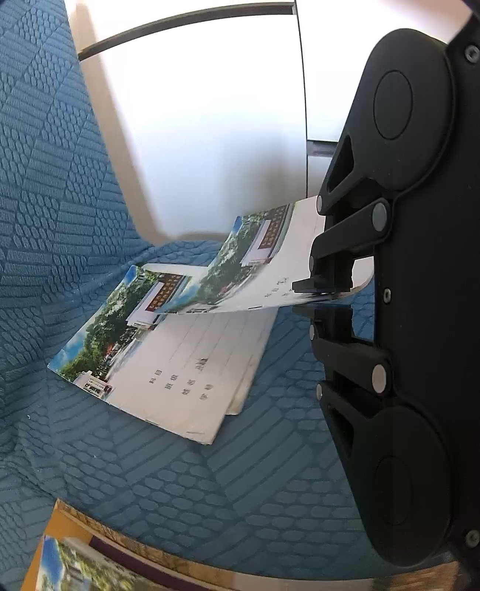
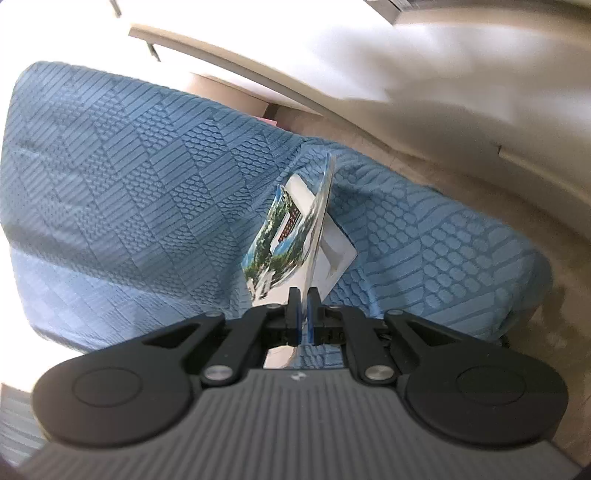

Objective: Organize objects
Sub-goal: 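Carry the postcards with both grippers over the book stack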

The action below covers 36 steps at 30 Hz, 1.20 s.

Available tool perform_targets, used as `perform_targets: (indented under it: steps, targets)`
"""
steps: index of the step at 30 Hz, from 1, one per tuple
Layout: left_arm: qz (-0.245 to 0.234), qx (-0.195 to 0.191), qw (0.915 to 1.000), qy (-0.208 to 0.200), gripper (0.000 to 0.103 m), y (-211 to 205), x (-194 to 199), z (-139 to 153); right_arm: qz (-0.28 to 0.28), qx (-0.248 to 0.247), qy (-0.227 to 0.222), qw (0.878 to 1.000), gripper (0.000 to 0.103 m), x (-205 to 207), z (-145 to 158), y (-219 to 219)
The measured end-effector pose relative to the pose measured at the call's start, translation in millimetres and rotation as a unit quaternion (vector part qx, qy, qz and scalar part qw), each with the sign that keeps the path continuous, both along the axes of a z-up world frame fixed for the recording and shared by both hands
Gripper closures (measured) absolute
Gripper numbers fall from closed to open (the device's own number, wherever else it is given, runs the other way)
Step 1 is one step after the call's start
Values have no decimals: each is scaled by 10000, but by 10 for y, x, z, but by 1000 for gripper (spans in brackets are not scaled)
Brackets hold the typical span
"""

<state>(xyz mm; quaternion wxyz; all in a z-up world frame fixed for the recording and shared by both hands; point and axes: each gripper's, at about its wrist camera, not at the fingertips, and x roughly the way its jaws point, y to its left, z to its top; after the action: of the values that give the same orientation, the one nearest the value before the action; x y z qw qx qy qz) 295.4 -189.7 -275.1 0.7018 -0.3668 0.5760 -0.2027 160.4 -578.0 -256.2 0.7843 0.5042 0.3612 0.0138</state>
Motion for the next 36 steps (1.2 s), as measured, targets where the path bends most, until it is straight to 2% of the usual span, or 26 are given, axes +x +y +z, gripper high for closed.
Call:
perform_targets:
  steps: [3,15,21,30,36]
  targets:
    - [-22,62,10000,-56,99,8,-99,118,67,-183,-107,9998,97,-80,105,13]
    - [110,78,9996,-242,98,278,-530,584,254,-186,-187,9993,97,-393,422,145]
    - [165,42,9994,-295,98,448,-794,796,321,-293,-230,9988,97,-587,673,276]
    - [264,145,9975,-634,98,743,-1096,1365,475,-323,-246,9980,97,-767,1050,542]
    - [442,72,9959,-791,98,1023,-1247,1713,736,-461,-313,9957,97,-818,1376,803]
